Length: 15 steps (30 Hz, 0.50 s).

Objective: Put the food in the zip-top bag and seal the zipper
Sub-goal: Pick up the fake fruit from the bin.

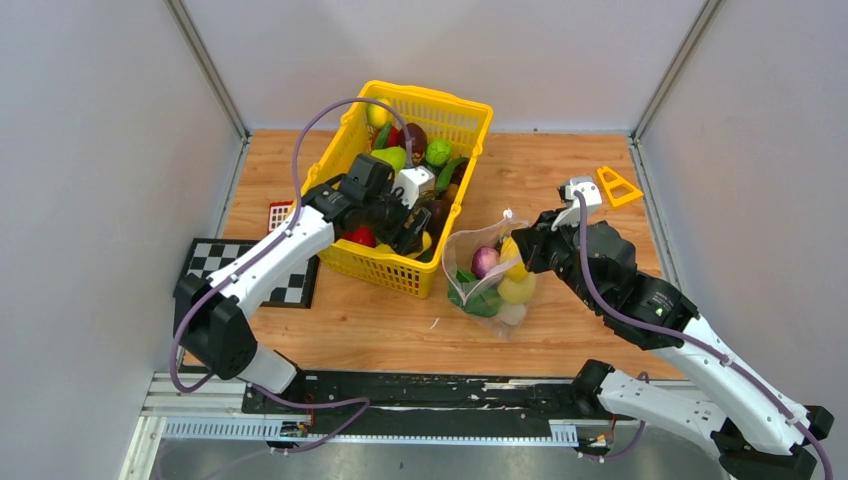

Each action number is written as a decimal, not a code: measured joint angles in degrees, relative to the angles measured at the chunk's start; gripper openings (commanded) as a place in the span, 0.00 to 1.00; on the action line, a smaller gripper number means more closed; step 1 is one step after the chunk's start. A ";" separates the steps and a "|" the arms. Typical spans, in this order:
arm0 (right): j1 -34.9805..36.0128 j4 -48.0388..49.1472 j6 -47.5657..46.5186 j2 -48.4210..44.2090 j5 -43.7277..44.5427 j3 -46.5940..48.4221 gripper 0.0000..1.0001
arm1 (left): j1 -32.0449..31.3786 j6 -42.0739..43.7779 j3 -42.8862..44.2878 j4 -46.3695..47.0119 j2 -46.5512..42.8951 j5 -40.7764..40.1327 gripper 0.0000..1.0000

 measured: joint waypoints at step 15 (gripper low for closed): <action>0.00 0.02 0.02 0.07 -0.02 0.00 0.00 | -0.22 2.60 0.35 -1.40 1.16 0.13 0.26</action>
